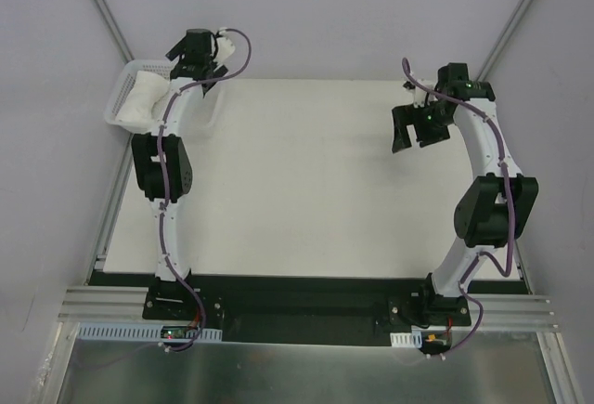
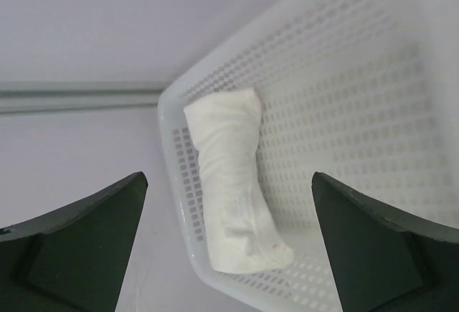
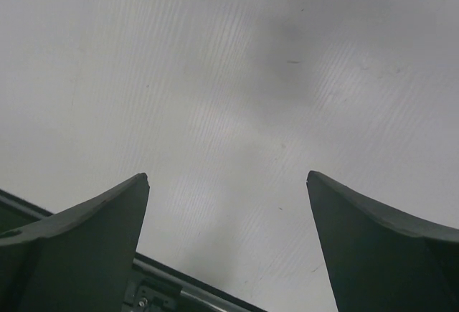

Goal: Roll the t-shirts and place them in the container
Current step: Reset both arms

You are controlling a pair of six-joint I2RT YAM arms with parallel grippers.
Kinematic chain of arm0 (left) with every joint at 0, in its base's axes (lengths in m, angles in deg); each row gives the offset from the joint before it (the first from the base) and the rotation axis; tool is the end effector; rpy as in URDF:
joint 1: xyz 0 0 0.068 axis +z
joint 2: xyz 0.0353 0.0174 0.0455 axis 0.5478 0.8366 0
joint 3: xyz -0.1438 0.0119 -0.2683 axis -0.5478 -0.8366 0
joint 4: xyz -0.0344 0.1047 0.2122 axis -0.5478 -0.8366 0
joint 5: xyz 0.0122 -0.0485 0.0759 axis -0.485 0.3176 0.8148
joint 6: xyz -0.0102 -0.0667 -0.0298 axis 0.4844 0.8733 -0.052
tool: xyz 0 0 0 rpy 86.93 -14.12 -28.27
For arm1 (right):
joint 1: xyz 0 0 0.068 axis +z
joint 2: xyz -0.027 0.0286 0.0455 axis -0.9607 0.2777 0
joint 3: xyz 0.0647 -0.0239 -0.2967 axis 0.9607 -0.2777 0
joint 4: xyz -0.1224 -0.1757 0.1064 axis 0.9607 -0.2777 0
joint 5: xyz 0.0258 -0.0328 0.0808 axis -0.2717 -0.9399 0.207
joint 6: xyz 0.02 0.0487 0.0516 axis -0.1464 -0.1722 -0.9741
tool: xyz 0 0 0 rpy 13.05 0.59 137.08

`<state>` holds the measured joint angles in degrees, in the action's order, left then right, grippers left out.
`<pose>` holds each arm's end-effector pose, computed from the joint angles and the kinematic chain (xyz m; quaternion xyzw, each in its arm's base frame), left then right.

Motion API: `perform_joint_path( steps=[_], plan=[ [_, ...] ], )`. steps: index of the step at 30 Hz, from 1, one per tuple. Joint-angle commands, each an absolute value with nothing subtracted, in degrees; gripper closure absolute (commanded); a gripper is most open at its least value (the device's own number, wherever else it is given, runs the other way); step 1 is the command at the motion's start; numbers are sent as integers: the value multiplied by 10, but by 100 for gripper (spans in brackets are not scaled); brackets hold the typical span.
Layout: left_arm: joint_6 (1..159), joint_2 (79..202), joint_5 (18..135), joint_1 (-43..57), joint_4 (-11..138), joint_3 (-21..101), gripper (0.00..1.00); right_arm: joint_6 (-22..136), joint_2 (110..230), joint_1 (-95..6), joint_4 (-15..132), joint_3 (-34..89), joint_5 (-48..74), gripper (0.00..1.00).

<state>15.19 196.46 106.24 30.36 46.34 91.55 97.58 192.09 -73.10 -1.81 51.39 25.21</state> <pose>0.5661 -0.0058 0.3119 0.2980 0.7708 0.3720 0.4227 0.3679 0.0260 0.3297 -0.3226 0.9056 0.0994 0.2567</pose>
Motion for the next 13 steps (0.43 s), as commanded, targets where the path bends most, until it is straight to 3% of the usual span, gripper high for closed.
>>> perform_joint_path(
  steps=[1,8,13],
  plan=[
    [316,1818,976,218,373,943,1,880,1888,-717,47,568,186,4],
    [509,1682,736,149,324,858,1,822,1891,-698,93,632,179,4],
    [557,1639,668,129,322,786,1,827,1884,-690,96,639,216,4]
  ],
)
